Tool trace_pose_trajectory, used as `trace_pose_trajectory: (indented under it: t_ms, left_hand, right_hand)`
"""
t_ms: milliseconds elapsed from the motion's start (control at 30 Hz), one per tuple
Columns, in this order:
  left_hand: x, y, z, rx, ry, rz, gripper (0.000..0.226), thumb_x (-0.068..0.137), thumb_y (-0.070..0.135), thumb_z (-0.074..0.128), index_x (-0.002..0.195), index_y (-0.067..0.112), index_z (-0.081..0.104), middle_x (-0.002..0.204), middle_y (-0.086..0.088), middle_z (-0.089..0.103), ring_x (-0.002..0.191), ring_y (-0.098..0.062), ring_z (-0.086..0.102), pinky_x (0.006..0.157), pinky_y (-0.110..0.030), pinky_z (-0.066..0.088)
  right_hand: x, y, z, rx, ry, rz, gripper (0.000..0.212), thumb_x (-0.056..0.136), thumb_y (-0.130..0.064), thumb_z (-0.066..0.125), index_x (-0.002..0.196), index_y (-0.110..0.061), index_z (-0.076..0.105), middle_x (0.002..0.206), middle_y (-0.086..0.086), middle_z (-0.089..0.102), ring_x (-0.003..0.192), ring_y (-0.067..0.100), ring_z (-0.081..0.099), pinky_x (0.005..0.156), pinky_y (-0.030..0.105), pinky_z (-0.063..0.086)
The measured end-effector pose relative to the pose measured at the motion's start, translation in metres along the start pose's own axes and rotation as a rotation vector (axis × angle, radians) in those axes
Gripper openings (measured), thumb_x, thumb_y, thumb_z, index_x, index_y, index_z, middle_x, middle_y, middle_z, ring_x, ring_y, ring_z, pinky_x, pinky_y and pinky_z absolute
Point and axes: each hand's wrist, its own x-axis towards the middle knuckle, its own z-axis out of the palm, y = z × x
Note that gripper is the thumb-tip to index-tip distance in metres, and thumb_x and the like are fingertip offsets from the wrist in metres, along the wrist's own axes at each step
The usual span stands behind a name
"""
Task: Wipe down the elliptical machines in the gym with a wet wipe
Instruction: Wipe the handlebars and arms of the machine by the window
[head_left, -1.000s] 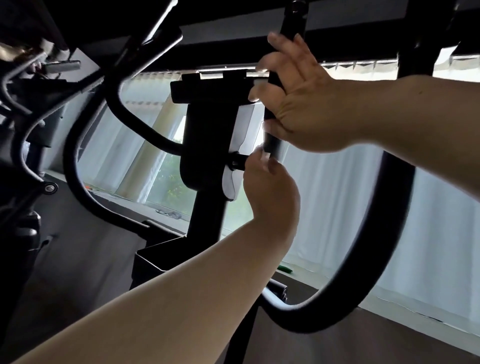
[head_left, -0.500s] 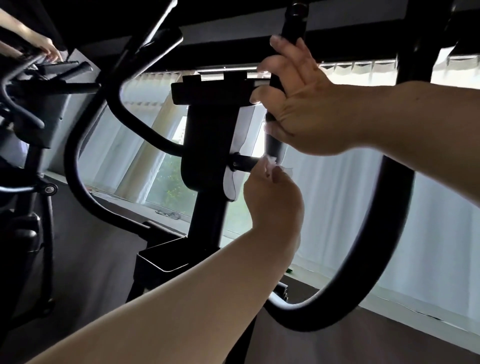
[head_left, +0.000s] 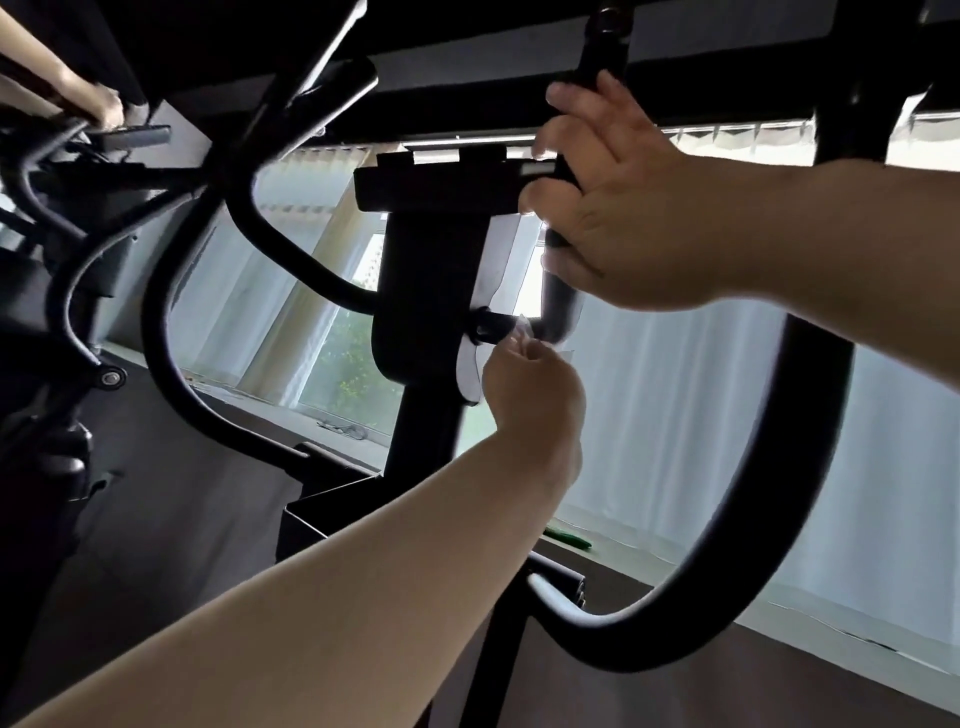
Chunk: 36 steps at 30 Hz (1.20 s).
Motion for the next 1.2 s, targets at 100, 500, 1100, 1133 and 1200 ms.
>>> trace_pose_trajectory:
  t_ms: [100, 500, 1100, 1133, 1200]
  left_hand:
    - [0.002, 0.001, 0.013, -0.033, -0.012, -0.040, 0.030, 0.106, 0.011, 0.043, 0.129, 0.005, 0.063, 0.125, -0.012, 0.068, 0.102, -0.021, 0.069, 0.093, -0.028, 0.053]
    - [0.035, -0.029, 0.016, -0.128, 0.070, 0.023, 0.026, 0.106, 0.016, 0.047, 0.120, 0.018, 0.069, 0.106, 0.007, 0.072, 0.094, -0.010, 0.067, 0.089, -0.017, 0.050]
    - [0.052, -0.039, 0.006, 0.185, 0.083, 0.447, 0.030, 0.101, 0.005, 0.050, 0.129, 0.011, 0.059, 0.121, -0.002, 0.064, 0.104, -0.005, 0.062, 0.082, -0.010, 0.049]
    - [0.050, -0.042, 0.000, 0.209, -0.025, 0.529, 0.041, 0.103, 0.006, 0.046, 0.142, 0.014, 0.052, 0.138, -0.001, 0.058, 0.124, -0.009, 0.056, 0.098, -0.013, 0.046]
    - [0.062, -0.056, -0.009, 0.285, -0.174, 0.631, 0.038, 0.108, 0.012, 0.039, 0.143, 0.017, 0.054, 0.137, 0.001, 0.060, 0.128, -0.011, 0.053, 0.108, -0.021, 0.042]
  right_hand:
    - [-0.001, 0.000, 0.000, -0.038, -0.005, -0.017, 0.061, 0.094, -0.048, 0.047, 0.125, 0.003, 0.059, 0.139, 0.038, 0.043, 0.145, 0.057, 0.022, 0.119, 0.068, 0.010]
    - [0.000, -0.003, -0.006, -0.122, -0.048, -0.044, 0.069, 0.083, -0.051, 0.059, 0.122, 0.006, 0.056, 0.138, 0.041, 0.039, 0.146, 0.058, 0.017, 0.118, 0.072, 0.007]
    - [0.001, -0.006, -0.007, -0.060, -0.050, -0.016, 0.060, 0.086, -0.042, 0.064, 0.118, 0.008, 0.058, 0.137, 0.040, 0.041, 0.145, 0.057, 0.019, 0.115, 0.073, 0.003]
    - [0.001, -0.006, -0.007, -0.054, -0.044, -0.012, 0.061, 0.086, -0.043, 0.060, 0.119, 0.008, 0.057, 0.137, 0.040, 0.041, 0.146, 0.057, 0.018, 0.115, 0.072, 0.001]
    - [0.001, -0.006, -0.007, -0.044, -0.045, 0.000, 0.066, 0.084, -0.047, 0.051, 0.121, 0.008, 0.056, 0.139, 0.039, 0.040, 0.147, 0.056, 0.016, 0.116, 0.071, 0.000]
